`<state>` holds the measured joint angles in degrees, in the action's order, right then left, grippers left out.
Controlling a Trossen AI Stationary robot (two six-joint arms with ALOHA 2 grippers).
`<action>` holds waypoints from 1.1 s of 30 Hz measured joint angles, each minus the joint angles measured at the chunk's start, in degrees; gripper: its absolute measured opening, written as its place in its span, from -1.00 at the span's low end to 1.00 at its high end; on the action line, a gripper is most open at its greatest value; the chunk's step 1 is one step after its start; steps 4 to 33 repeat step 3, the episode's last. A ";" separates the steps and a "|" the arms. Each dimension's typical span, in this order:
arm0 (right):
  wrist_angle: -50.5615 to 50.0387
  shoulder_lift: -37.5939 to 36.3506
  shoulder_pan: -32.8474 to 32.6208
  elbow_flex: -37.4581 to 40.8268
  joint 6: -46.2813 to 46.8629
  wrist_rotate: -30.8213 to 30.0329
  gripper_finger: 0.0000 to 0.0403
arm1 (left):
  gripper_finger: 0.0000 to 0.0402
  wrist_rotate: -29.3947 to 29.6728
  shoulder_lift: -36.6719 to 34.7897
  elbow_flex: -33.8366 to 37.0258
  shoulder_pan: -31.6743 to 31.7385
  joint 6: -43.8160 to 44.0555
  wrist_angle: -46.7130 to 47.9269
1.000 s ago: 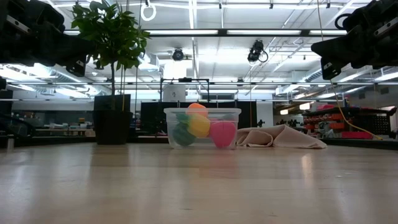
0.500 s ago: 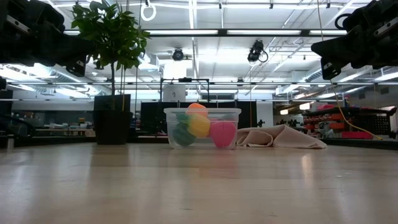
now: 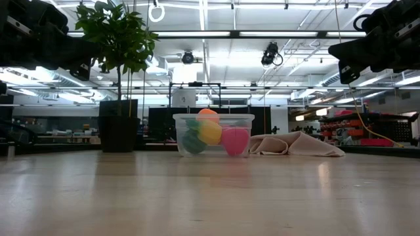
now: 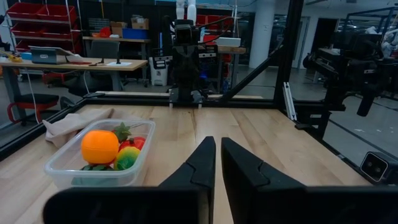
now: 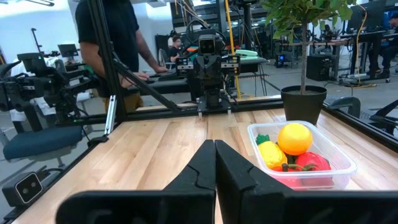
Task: Pick and placing Produce into tupperware
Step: Return to Home Position
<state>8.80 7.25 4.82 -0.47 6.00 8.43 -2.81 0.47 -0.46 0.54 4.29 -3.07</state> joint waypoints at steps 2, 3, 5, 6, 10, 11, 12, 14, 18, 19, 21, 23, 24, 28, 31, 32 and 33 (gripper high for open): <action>0.00 0.00 -0.02 0.00 0.00 0.00 -0.98 | -0.82 -0.02 0.00 -0.01 0.00 0.00 0.00; 0.00 0.00 0.00 0.00 0.00 0.00 -0.98 | -0.81 -0.01 0.00 0.00 -0.02 0.00 0.00; 0.00 0.00 0.00 0.00 0.00 0.00 -0.98 | -0.81 -0.01 0.00 0.00 -0.02 0.00 0.00; 0.00 0.00 0.00 0.00 0.00 0.00 -0.98 | -0.81 -0.01 0.00 0.00 -0.02 0.00 0.00; 0.00 0.00 0.00 0.00 0.00 0.00 -0.98 | -0.81 -0.01 0.00 0.00 -0.02 0.00 0.00; 0.00 0.00 0.00 0.00 0.00 0.00 -0.98 | -0.81 -0.01 0.00 0.00 -0.02 0.00 0.00; 0.00 0.00 0.00 0.00 0.00 0.00 -0.98 | -0.81 -0.01 0.00 0.00 -0.02 0.00 0.00; 0.00 0.00 0.00 0.00 0.00 0.00 -0.98 | -0.81 -0.01 0.00 0.00 -0.02 0.00 0.00; 0.00 0.00 0.00 0.00 0.00 0.00 -0.98 | -0.81 -0.01 0.00 0.00 -0.02 0.00 0.00; 0.00 0.00 0.00 0.00 0.00 0.00 -0.98 | -0.81 -0.01 0.00 0.00 -0.02 0.00 0.00; 0.00 0.00 0.00 0.00 0.00 0.00 -0.98 | -0.81 -0.01 0.00 0.00 -0.02 0.00 0.00; 0.00 0.00 0.00 0.00 0.00 0.00 -0.98 | -0.81 -0.01 0.00 0.00 -0.02 0.00 0.00; 0.00 0.00 0.00 0.00 0.00 0.00 -0.98 | -0.81 -0.01 0.00 0.00 -0.02 0.00 0.00; 0.00 0.00 0.00 0.00 0.00 0.00 -0.98 | -0.81 -0.01 0.00 0.00 -0.02 0.00 0.00; 0.00 0.00 0.00 0.00 0.00 0.00 -0.98 | -0.81 -0.01 0.00 0.00 -0.02 0.00 0.00; 0.00 0.00 0.00 0.00 0.00 0.00 -0.98 | -0.81 -0.01 0.00 0.00 -0.02 0.00 0.00; 0.00 0.00 0.00 0.00 0.00 0.00 -0.98 | -0.81 -0.01 0.00 0.00 -0.02 0.00 0.00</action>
